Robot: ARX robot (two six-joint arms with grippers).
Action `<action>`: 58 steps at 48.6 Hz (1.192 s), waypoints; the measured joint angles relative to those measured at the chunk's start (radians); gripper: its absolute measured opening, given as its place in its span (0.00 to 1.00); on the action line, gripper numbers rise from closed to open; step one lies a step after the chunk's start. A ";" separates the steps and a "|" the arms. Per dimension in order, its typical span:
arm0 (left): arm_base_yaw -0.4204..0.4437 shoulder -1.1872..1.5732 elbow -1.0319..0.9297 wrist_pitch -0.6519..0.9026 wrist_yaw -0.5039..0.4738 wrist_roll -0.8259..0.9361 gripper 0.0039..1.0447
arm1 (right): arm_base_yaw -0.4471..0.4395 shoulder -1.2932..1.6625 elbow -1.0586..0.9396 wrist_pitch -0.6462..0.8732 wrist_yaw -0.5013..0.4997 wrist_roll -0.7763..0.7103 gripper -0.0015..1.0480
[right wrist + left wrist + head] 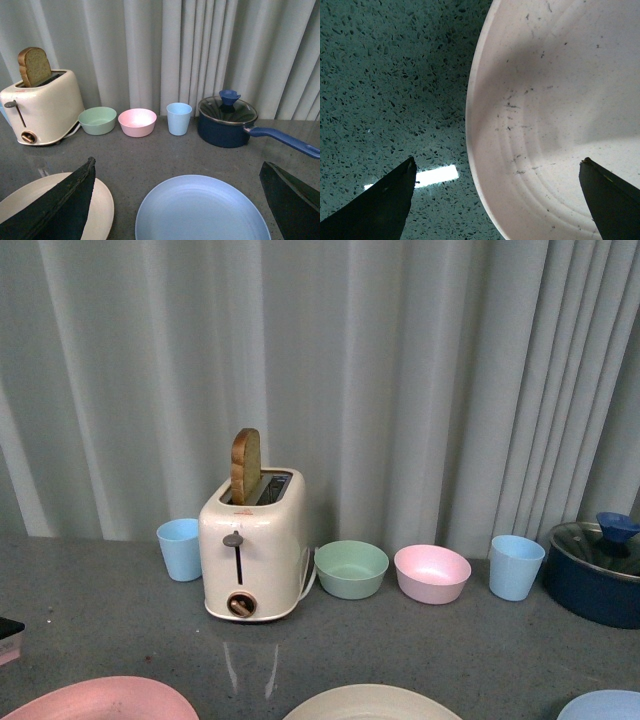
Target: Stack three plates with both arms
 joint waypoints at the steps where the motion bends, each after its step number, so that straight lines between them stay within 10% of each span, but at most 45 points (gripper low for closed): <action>1: -0.002 0.003 -0.002 0.002 0.000 0.000 0.94 | 0.000 0.000 0.000 0.000 0.000 0.000 0.93; 11: -0.012 0.006 -0.014 0.017 -0.011 0.000 0.92 | 0.000 0.000 0.000 0.000 0.000 0.000 0.93; 40: -0.037 0.016 -0.024 0.032 -0.006 -0.042 0.06 | 0.000 0.000 0.000 0.000 0.000 0.000 0.93; 58: -0.024 0.015 -0.003 -0.007 0.011 -0.035 0.05 | 0.000 0.000 0.000 0.000 0.000 0.000 0.93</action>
